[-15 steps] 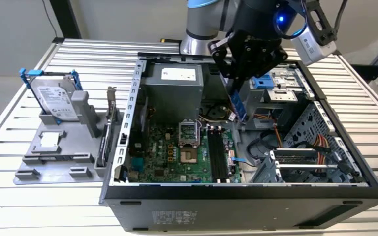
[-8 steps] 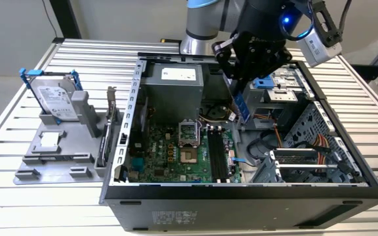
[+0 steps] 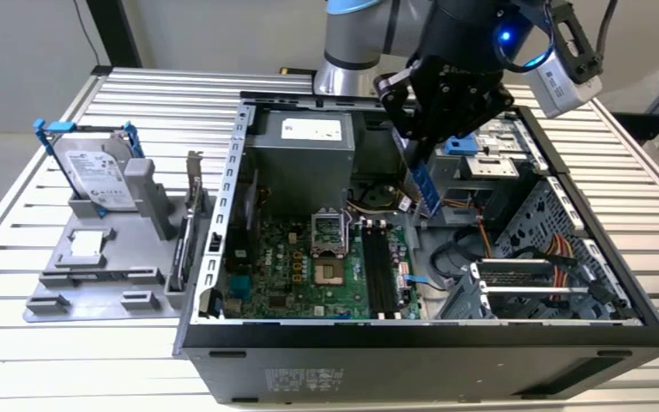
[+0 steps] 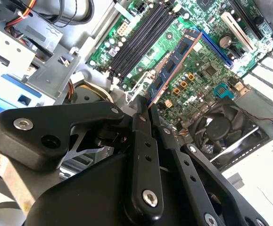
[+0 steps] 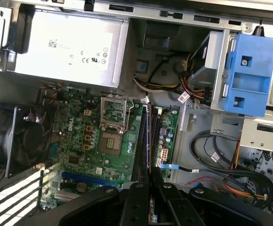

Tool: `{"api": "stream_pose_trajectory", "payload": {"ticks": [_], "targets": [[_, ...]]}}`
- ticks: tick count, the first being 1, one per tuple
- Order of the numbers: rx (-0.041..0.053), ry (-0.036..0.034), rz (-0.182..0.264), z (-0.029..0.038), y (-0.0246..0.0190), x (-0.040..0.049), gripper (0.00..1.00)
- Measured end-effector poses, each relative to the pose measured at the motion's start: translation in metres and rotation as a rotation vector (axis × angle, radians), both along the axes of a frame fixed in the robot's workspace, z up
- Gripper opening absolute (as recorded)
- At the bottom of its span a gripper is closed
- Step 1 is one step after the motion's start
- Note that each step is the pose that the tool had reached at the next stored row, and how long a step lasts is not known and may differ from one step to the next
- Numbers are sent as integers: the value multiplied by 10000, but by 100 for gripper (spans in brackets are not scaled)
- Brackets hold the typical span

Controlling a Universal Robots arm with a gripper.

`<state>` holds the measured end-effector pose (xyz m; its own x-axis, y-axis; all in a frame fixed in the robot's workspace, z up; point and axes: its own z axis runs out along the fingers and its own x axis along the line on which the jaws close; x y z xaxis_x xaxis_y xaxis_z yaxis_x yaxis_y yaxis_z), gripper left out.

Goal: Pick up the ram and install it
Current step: 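Insert the ram into the slot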

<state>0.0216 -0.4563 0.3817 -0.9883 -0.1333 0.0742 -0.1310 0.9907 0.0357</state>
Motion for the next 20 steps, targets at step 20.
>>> {"api": "stream_pose_trajectory", "payload": {"ticks": [20], "targets": [[-4, -372, -87, -34, -21, 21, 0]]}}
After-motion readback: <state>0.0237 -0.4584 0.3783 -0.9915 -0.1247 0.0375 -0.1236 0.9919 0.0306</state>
